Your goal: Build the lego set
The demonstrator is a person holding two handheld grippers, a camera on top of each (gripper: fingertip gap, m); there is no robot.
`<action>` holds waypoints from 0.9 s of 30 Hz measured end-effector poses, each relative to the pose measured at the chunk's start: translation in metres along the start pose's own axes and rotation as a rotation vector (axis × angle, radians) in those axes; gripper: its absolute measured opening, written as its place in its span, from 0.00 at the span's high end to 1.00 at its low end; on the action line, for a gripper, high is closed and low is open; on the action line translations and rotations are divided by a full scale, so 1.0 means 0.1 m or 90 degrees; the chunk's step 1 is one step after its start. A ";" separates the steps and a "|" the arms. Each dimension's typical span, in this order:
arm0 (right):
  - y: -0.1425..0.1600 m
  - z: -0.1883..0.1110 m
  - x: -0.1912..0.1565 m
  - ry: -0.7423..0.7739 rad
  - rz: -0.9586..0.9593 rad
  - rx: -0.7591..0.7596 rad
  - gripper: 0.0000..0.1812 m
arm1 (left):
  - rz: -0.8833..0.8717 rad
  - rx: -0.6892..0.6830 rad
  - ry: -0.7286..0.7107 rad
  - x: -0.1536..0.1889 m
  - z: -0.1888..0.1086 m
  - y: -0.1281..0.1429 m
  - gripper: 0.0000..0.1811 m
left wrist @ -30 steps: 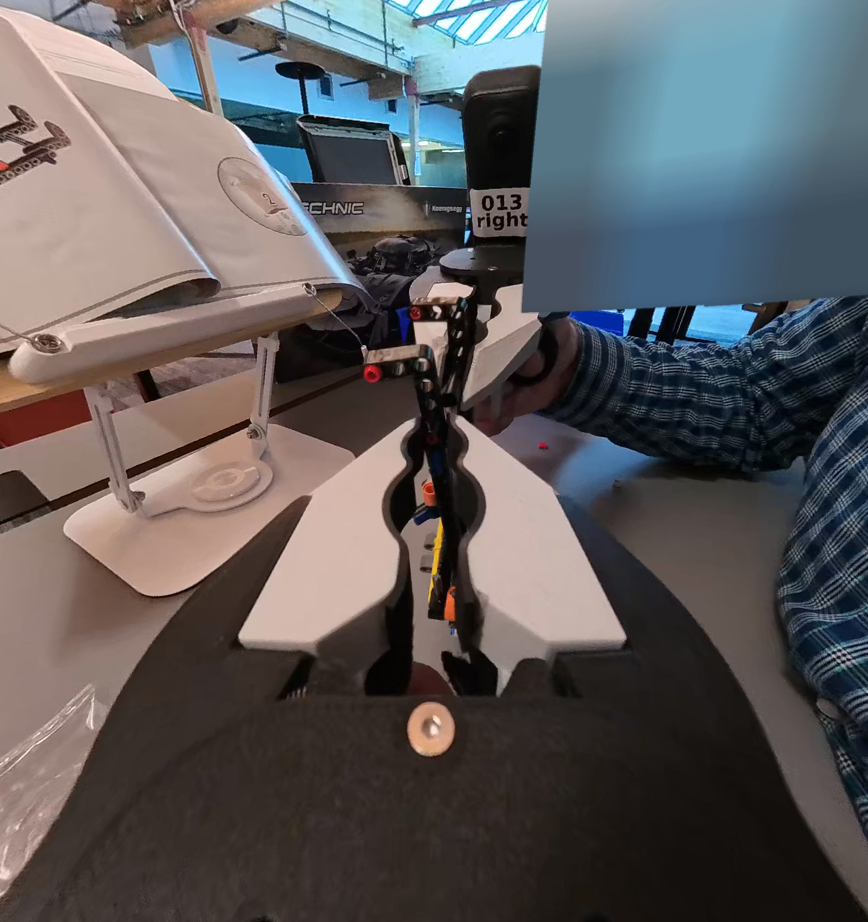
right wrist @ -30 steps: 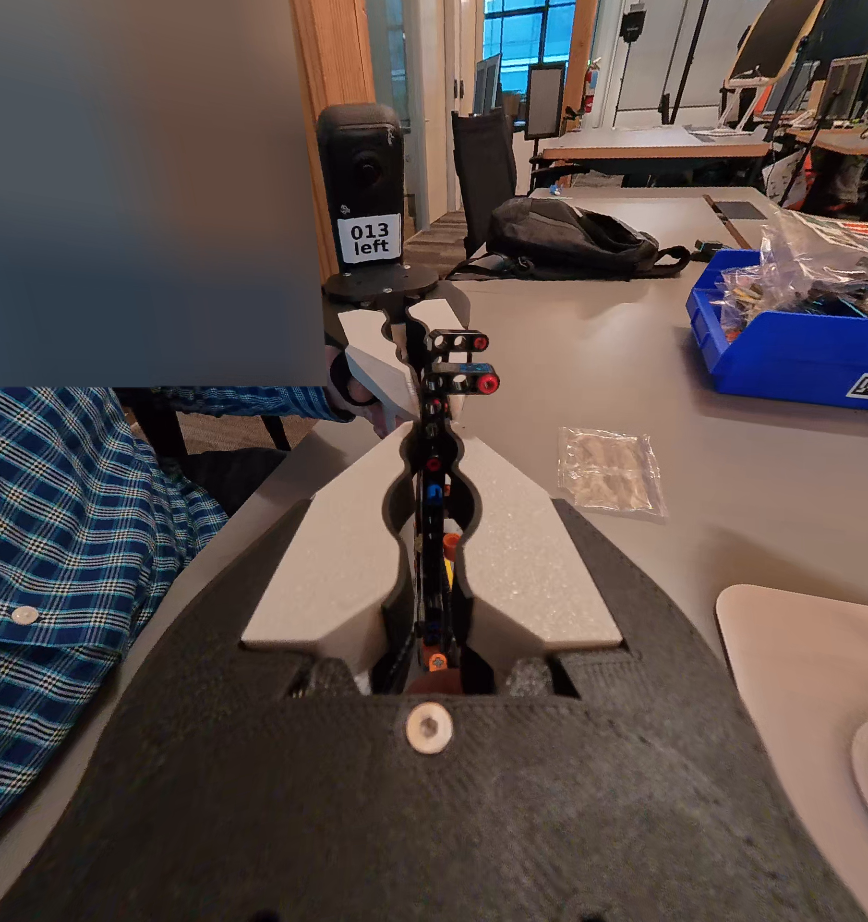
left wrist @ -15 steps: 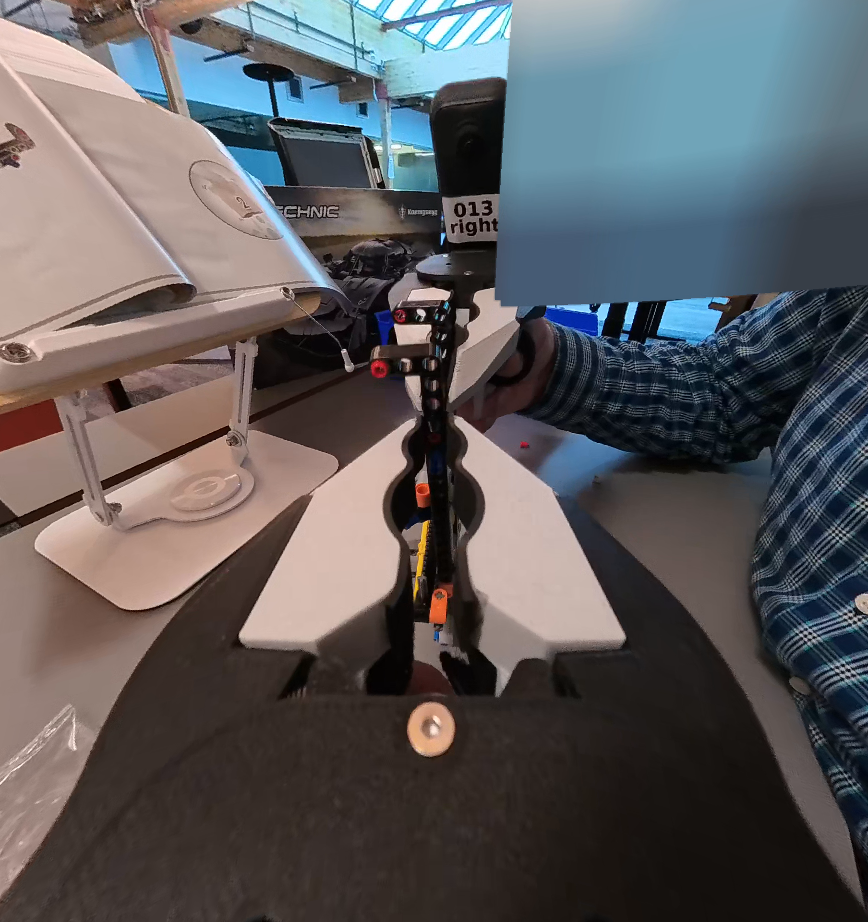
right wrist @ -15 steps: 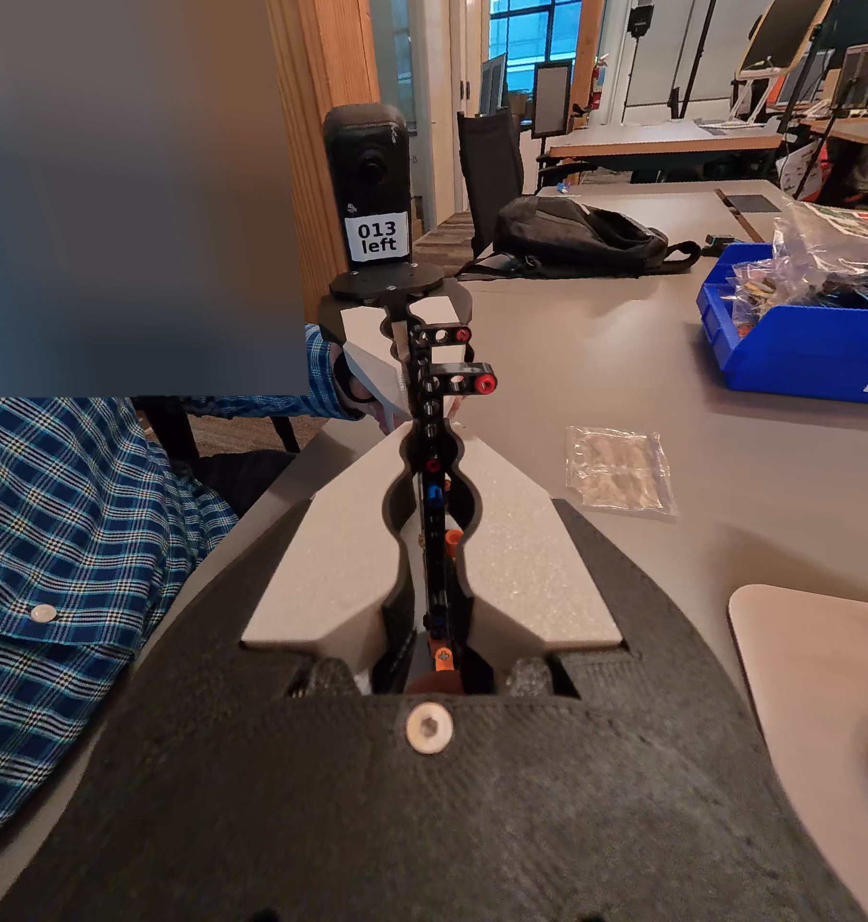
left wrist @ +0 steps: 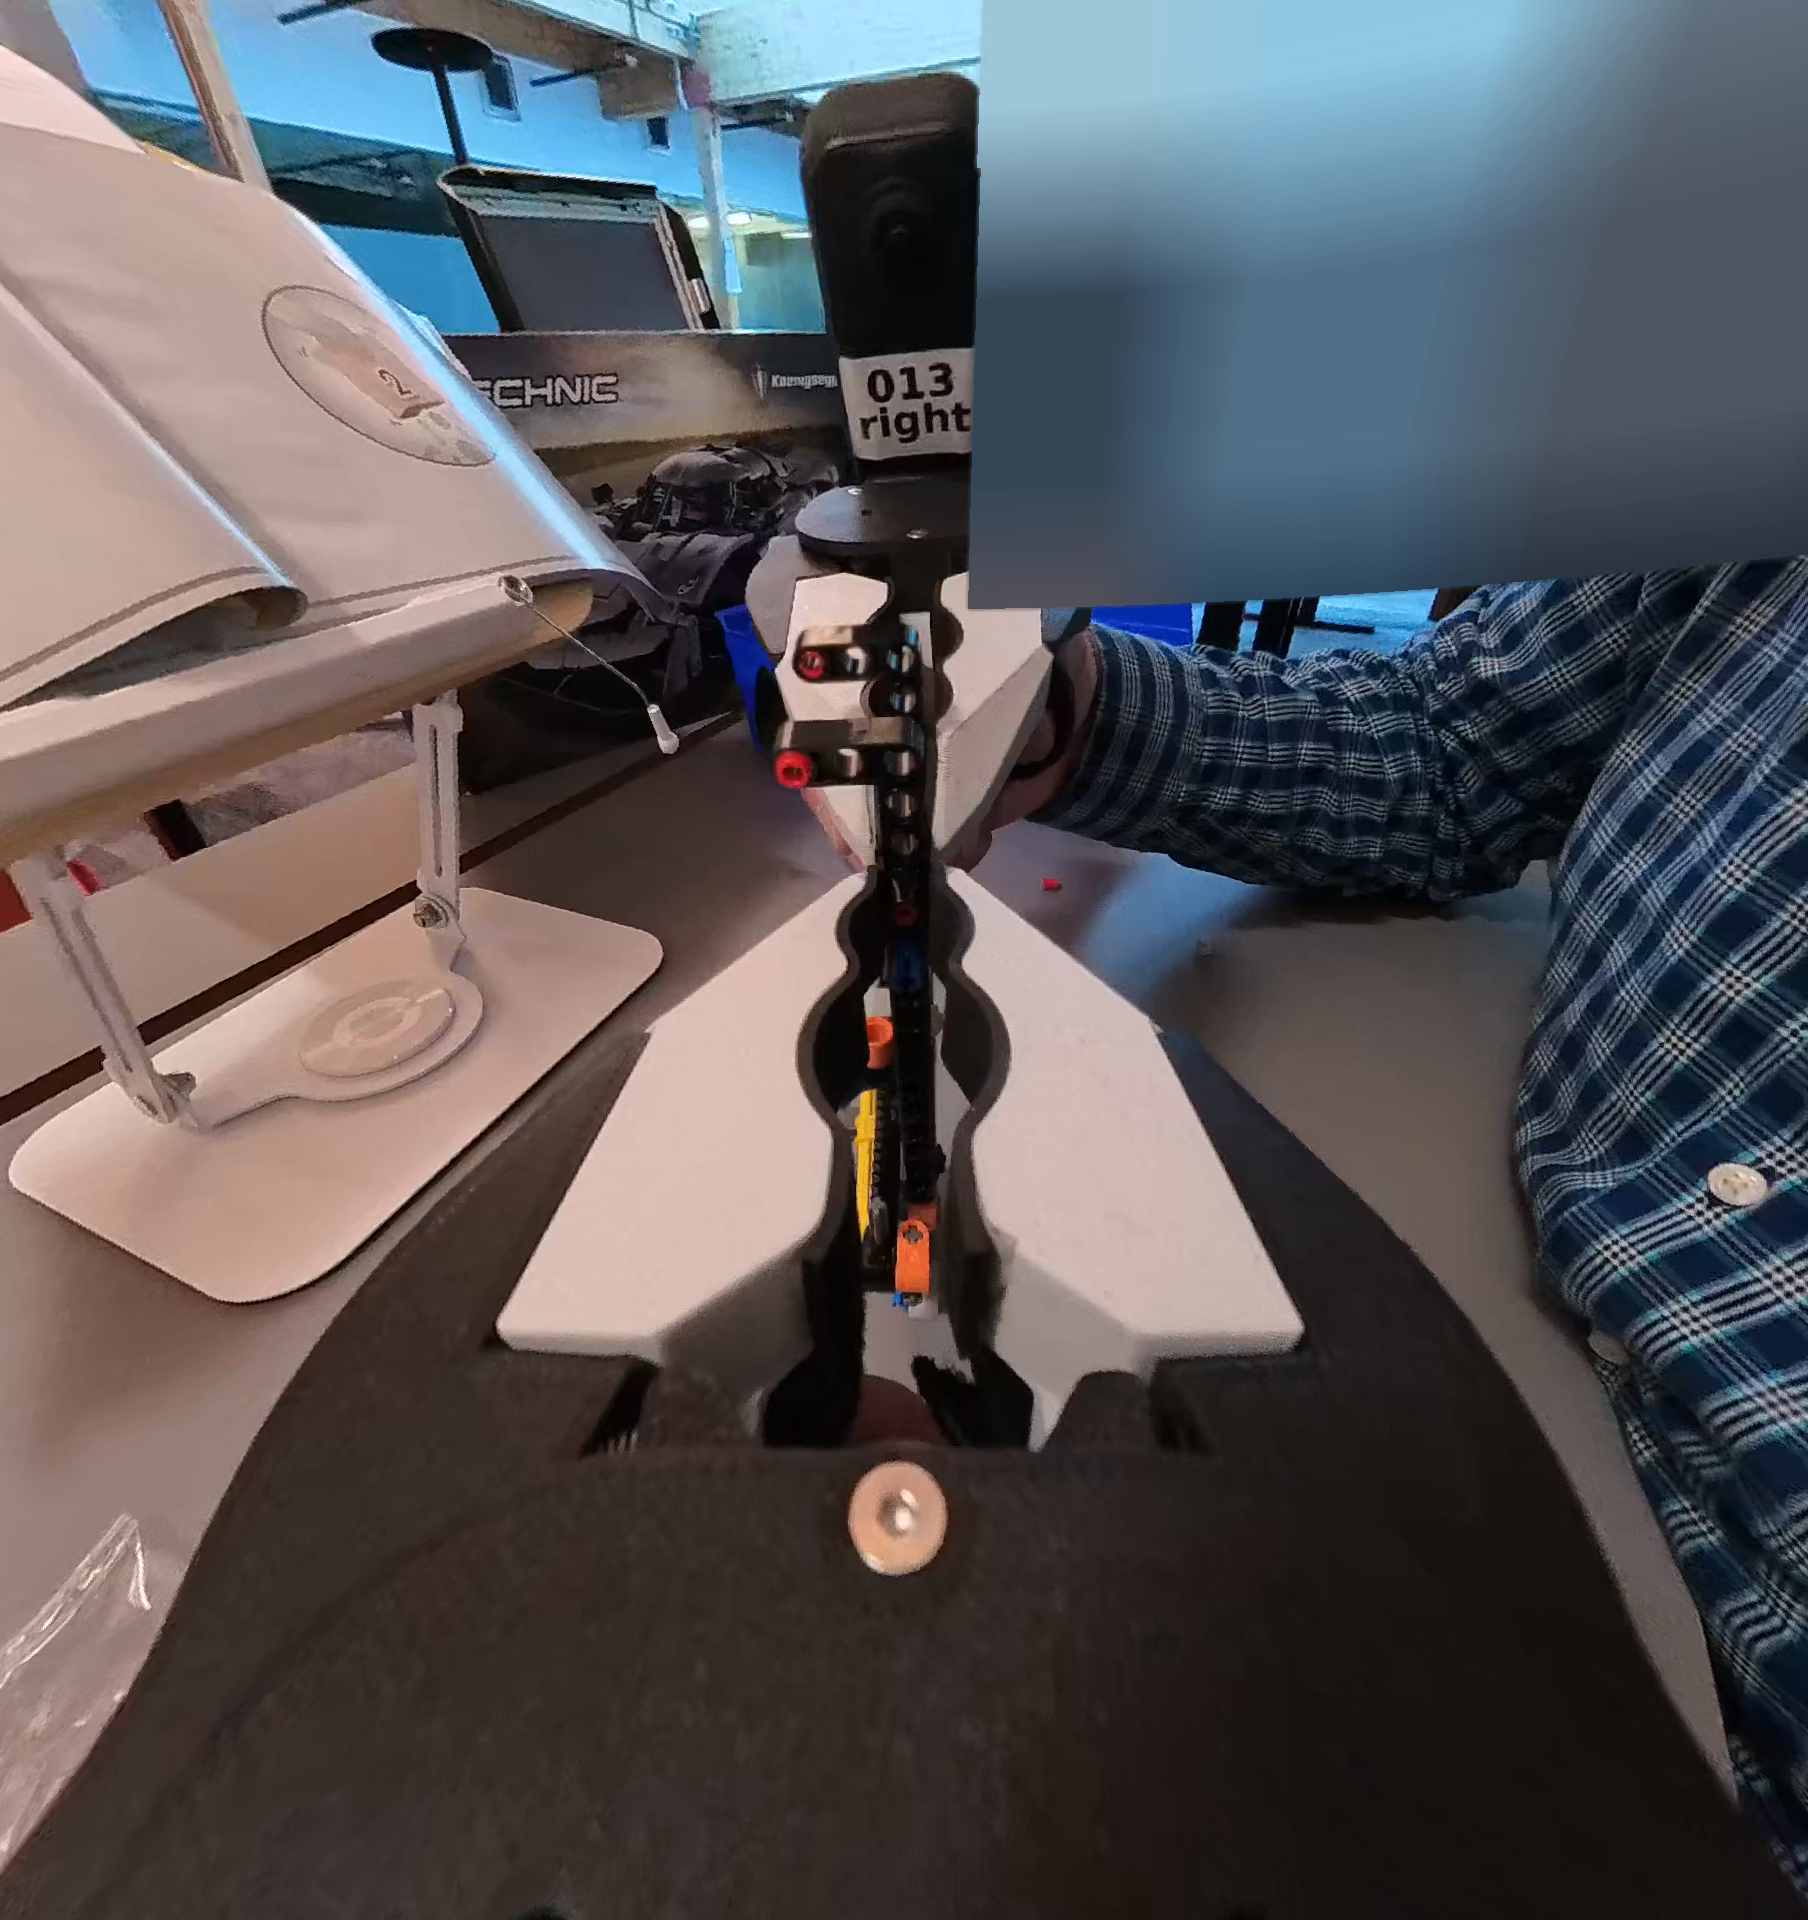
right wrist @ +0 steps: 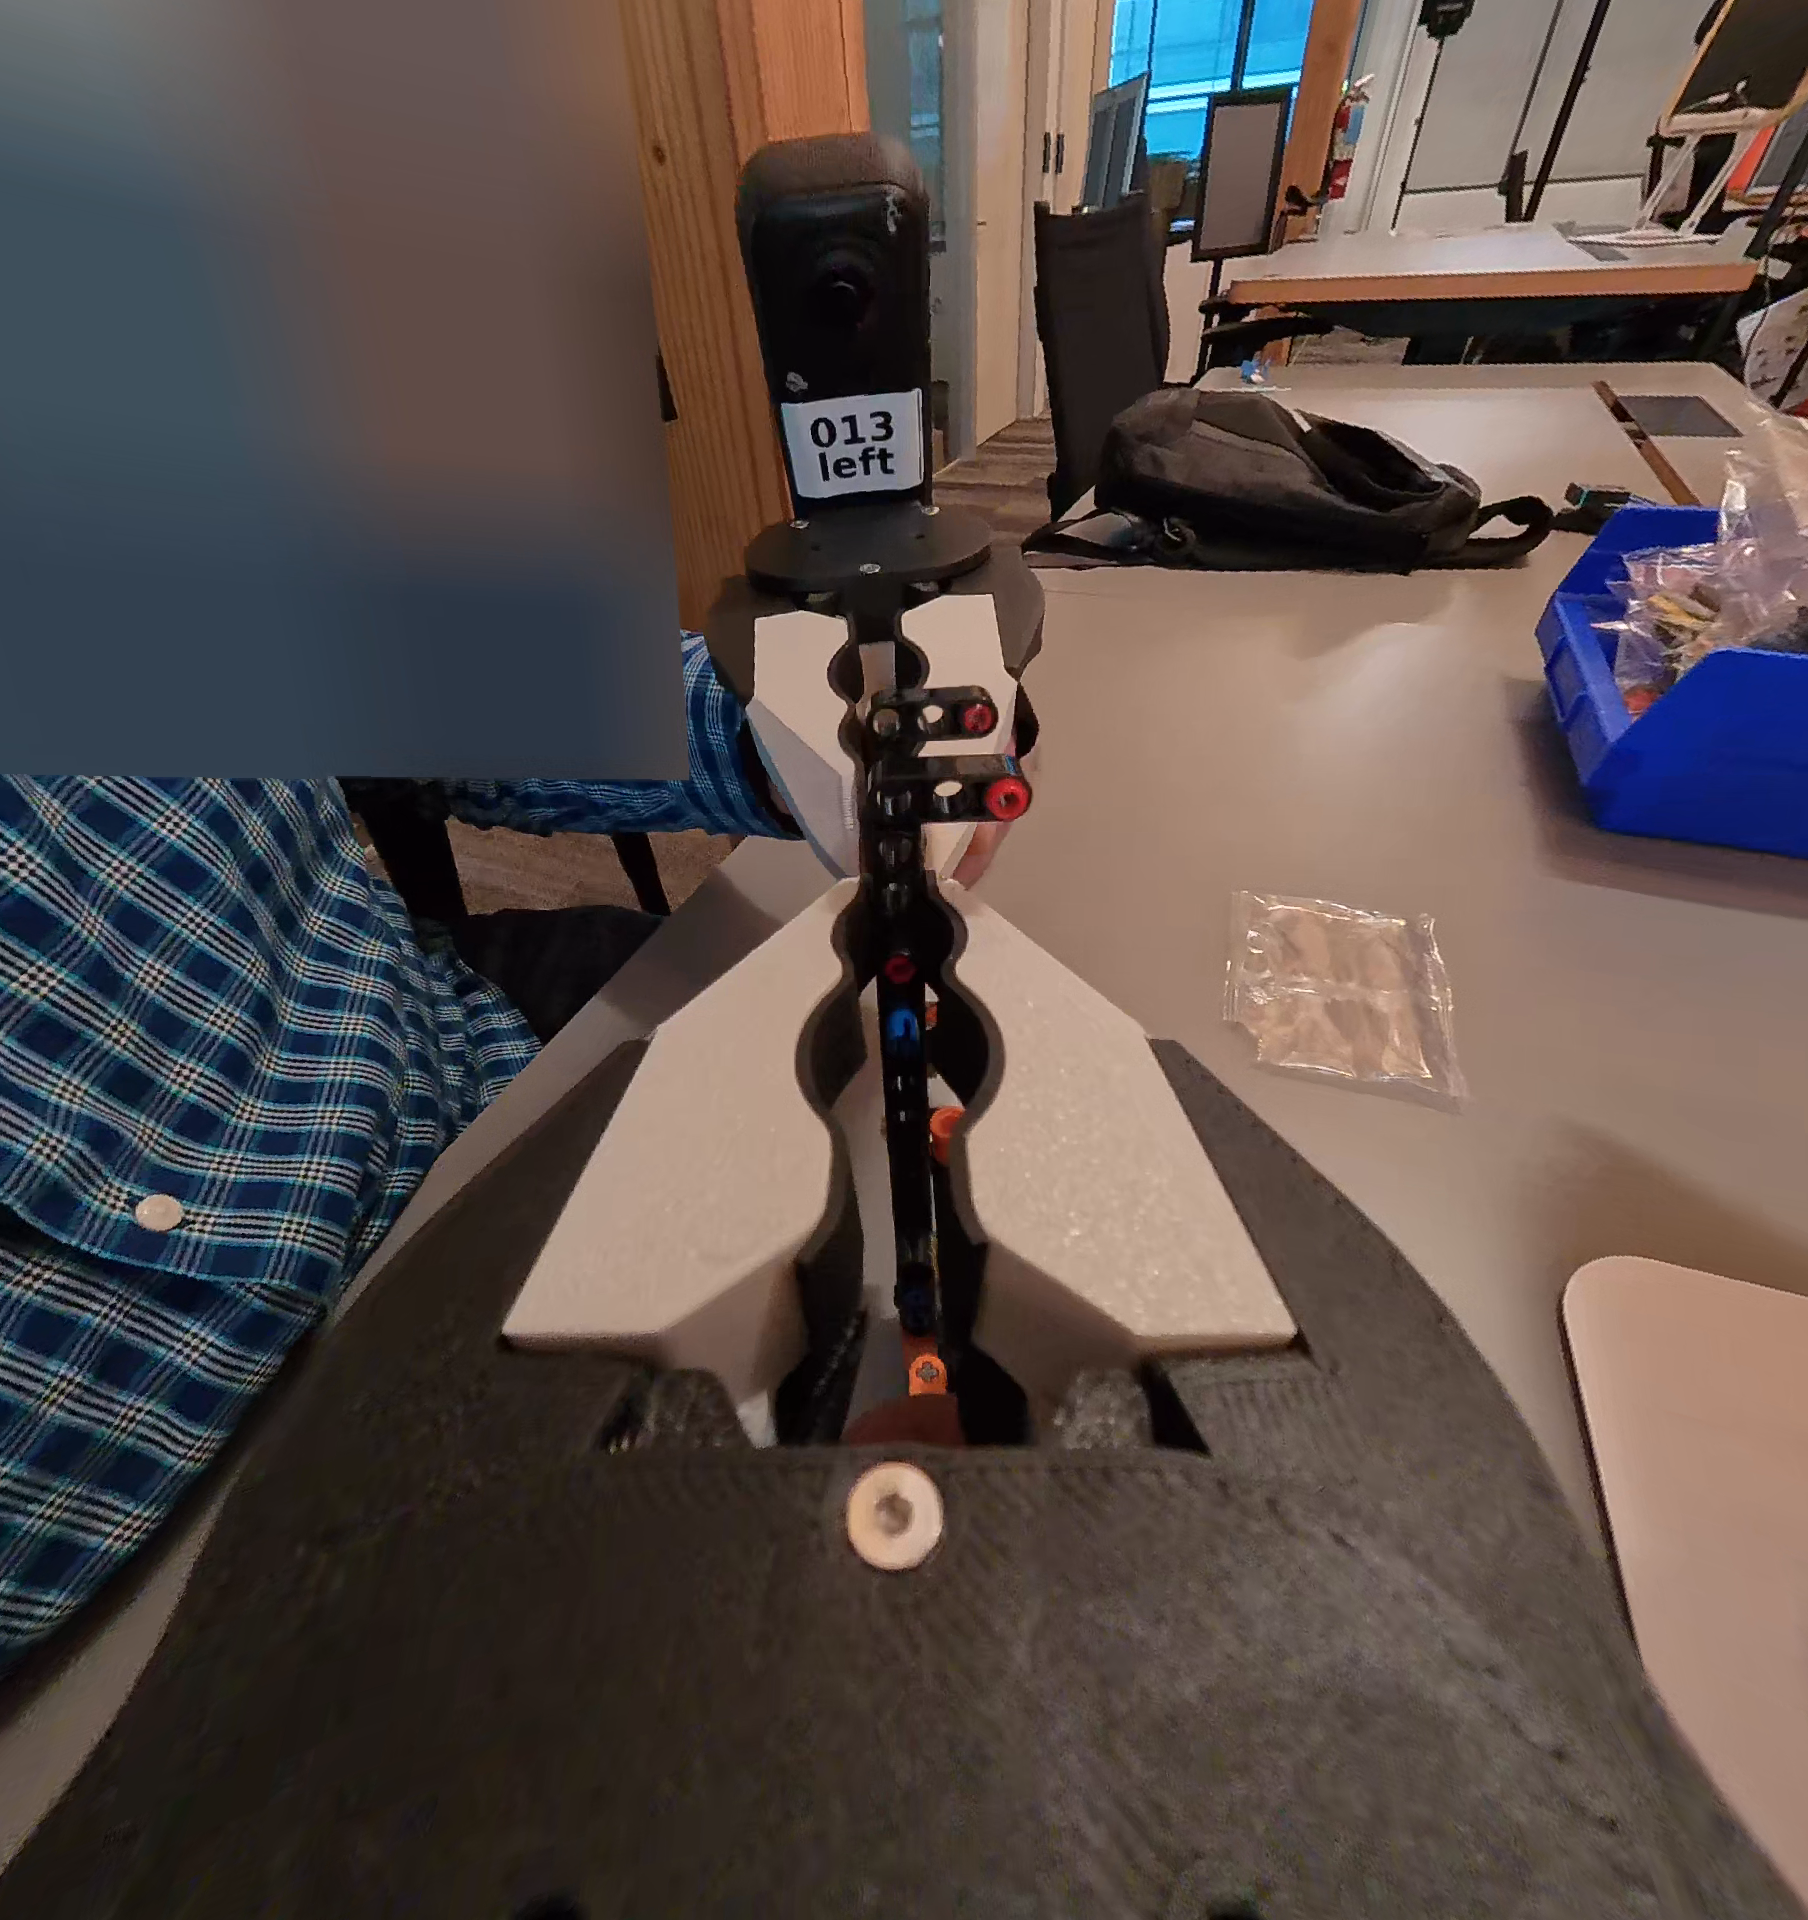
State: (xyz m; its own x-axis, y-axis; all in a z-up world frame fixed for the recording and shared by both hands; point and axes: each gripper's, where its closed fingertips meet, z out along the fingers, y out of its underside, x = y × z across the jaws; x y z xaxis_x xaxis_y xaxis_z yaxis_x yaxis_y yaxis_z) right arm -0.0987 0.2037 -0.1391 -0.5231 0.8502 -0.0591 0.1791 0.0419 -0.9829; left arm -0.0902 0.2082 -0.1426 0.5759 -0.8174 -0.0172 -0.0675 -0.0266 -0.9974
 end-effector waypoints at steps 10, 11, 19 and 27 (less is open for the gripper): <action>-0.01 -0.02 0.10 0.068 -0.015 -0.015 0.76 | 0.074 -0.033 -0.064 -0.03 -0.04 -0.05 0.98; 0.00 -0.06 0.11 0.081 -0.017 -0.027 0.70 | 0.094 -0.045 -0.095 -0.05 -0.06 -0.05 0.98; 0.42 -0.67 -0.06 0.197 -0.007 -0.157 0.69 | 0.366 -0.221 -0.235 0.30 0.10 0.28 0.98; 0.81 -1.01 -0.36 0.284 0.086 -0.211 0.73 | 0.616 -0.396 -0.277 0.62 0.50 1.06 0.97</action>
State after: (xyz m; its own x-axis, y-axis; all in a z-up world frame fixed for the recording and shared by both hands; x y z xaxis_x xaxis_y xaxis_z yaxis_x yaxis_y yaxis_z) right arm 0.0184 0.2292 -0.1987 -0.0887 0.9956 -0.0306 0.5088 0.0189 -0.8607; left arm -0.0211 0.1830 -0.2526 0.2889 -0.3960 -0.8716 -0.9260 0.1156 -0.3594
